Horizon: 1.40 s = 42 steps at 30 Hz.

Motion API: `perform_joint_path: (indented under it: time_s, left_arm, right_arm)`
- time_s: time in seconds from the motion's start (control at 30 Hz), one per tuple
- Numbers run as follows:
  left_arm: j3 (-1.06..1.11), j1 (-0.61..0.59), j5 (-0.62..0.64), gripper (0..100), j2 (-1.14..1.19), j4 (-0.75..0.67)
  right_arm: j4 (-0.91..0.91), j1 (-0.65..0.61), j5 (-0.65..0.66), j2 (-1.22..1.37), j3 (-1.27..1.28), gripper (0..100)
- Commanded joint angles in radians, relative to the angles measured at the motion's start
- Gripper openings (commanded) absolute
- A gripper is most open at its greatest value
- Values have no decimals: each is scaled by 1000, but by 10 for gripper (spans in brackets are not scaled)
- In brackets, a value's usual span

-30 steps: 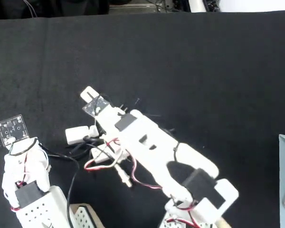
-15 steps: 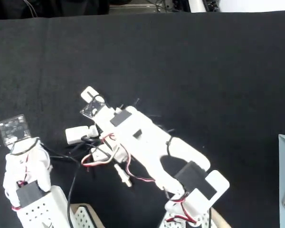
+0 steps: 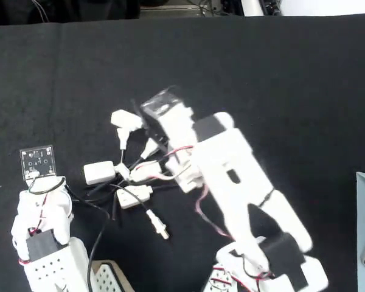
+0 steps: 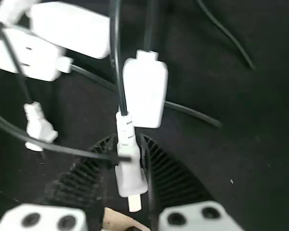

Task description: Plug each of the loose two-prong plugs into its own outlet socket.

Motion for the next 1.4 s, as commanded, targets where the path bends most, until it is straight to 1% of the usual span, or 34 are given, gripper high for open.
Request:
perform_joint_path:
  time_s: [0.0, 0.17, 0.4, 0.47, 0.57, 0.63, 1.1, 1.27, 1.3, 1.37]
  left_arm:
    - [-10, 12, -9, 34, -5, -20]
    - [-10, 12, -9, 34, -5, -20]
    - [-10, 12, -9, 34, -5, -20]
    - [-10, 12, -9, 34, -5, -20]
    - [-10, 12, -9, 34, -5, -20]
    - [-10, 12, -9, 34, -5, -20]
    - [-8, 12, -9, 34, -5, -18]
    - [-8, 12, -11, 34, -5, -18]
    - [-8, 12, -11, 34, -5, -18]
    - [-8, 12, -11, 34, -5, -18]
  right_arm:
    - [-44, 104, 38, -50, 71, 11]
    - [-157, 184, 91, -50, 226, 11]
    - [-245, 184, 140, -48, 363, 15]
    - [-239, 183, 157, -47, 375, 25]
    - [-209, 183, 160, -47, 380, 80]
    - [-180, 183, 160, -47, 375, 93]
    - [-127, 183, 160, -44, 380, 93]
    - [-132, 183, 160, 58, 371, 91]
    - [-133, 183, 160, 85, 358, 86]
    - [-133, 183, 163, 136, 323, 36]
